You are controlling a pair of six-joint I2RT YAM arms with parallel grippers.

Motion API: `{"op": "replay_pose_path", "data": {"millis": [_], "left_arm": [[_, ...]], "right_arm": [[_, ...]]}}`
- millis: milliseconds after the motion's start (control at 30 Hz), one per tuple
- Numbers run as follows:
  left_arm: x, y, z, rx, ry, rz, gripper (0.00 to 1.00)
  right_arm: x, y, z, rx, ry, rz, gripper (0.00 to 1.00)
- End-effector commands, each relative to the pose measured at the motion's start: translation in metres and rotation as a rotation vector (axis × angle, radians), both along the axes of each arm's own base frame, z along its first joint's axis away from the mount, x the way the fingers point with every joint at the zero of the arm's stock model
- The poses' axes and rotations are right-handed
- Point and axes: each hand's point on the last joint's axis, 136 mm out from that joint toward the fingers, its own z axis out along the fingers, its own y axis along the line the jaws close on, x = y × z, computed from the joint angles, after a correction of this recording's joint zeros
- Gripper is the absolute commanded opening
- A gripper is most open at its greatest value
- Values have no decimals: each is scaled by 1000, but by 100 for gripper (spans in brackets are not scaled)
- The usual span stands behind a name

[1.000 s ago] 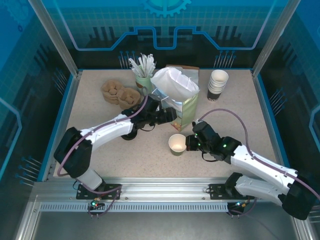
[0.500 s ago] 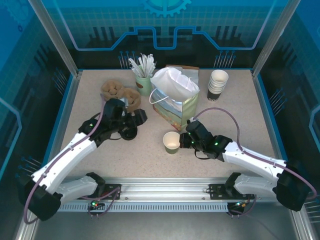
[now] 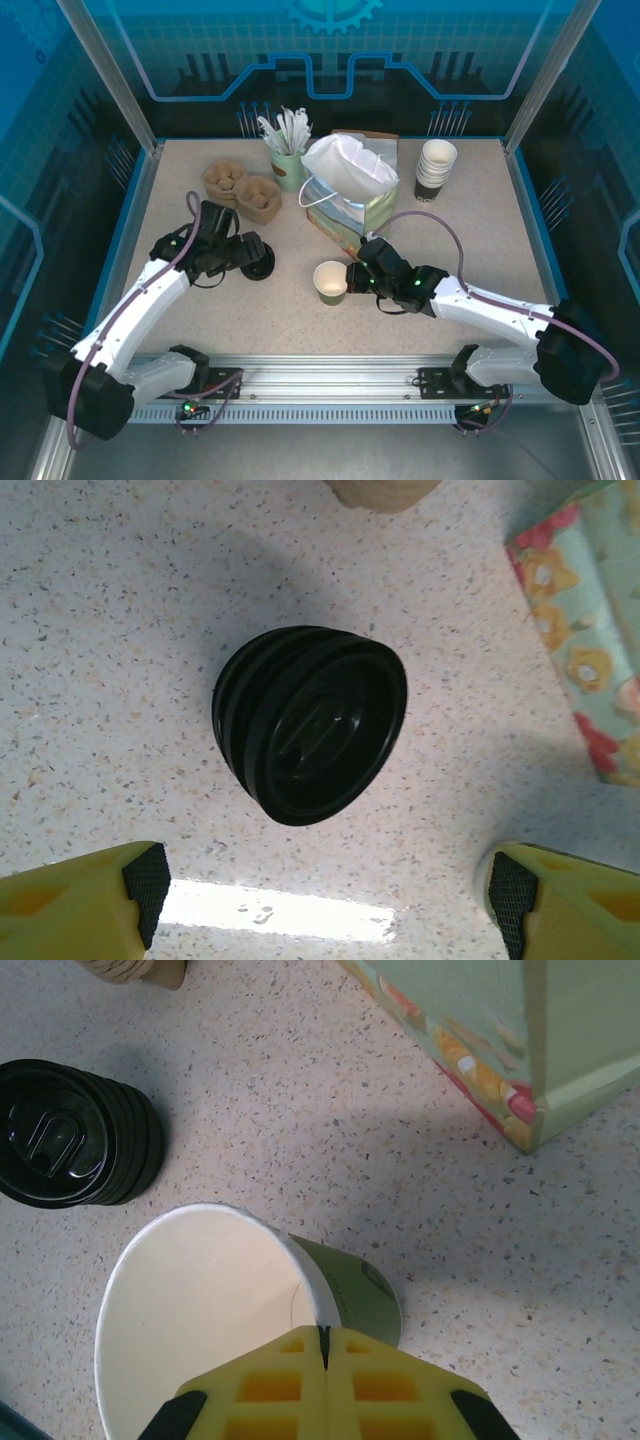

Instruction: Pack the takeout coffee

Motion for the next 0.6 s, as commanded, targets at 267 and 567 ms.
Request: {"op": "replay_pose_path", "data": {"millis": [267, 567], "left_arm": [[10, 4, -10, 74, 41, -54, 82], [17, 10, -12, 145, 61, -73, 75]], "right_arm": [[-10, -12, 12, -73, 14, 4, 42], [-11, -30, 81, -66, -95, 22, 49]]}}
